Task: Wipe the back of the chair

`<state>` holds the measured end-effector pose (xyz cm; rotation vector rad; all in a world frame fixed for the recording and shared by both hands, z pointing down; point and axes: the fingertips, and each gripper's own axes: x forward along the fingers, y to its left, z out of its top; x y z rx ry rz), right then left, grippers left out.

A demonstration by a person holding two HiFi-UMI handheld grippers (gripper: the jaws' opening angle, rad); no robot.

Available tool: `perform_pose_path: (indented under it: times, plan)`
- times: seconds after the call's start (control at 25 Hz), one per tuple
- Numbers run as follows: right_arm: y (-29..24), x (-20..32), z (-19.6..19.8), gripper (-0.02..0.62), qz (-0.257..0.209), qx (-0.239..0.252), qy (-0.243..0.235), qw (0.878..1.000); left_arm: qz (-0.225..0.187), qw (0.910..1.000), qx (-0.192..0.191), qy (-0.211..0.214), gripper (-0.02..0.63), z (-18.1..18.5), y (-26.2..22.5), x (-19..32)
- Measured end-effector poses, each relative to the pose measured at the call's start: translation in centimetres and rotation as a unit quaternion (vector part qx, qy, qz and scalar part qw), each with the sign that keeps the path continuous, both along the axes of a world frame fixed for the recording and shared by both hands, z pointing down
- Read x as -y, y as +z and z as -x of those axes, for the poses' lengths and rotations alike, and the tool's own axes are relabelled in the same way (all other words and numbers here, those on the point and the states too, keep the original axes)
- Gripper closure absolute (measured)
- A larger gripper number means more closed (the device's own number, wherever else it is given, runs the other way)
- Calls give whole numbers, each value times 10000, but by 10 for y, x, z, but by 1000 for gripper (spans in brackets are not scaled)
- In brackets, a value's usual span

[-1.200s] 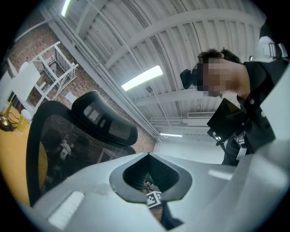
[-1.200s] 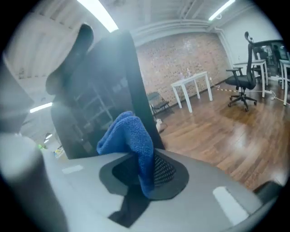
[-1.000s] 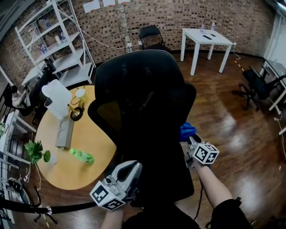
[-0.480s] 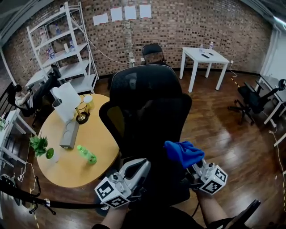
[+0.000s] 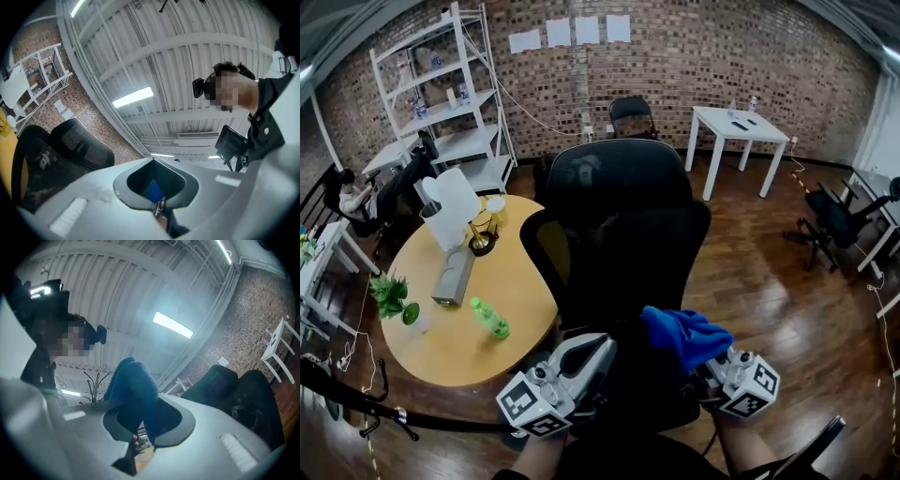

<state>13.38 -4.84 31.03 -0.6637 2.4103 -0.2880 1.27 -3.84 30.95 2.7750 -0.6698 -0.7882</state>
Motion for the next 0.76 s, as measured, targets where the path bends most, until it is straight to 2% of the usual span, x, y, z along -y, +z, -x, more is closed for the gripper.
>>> perform_pose_path:
  times: [0.28, 0.76]
  plan:
    - [0, 0, 11, 543, -49, -99, -7, 9999, -28, 10000, 75, -14, 614, 4, 0, -2]
    - [-1, 2, 11, 543, 1, 11, 32, 10000, -61, 9999, 133, 57, 614, 1, 0, -1]
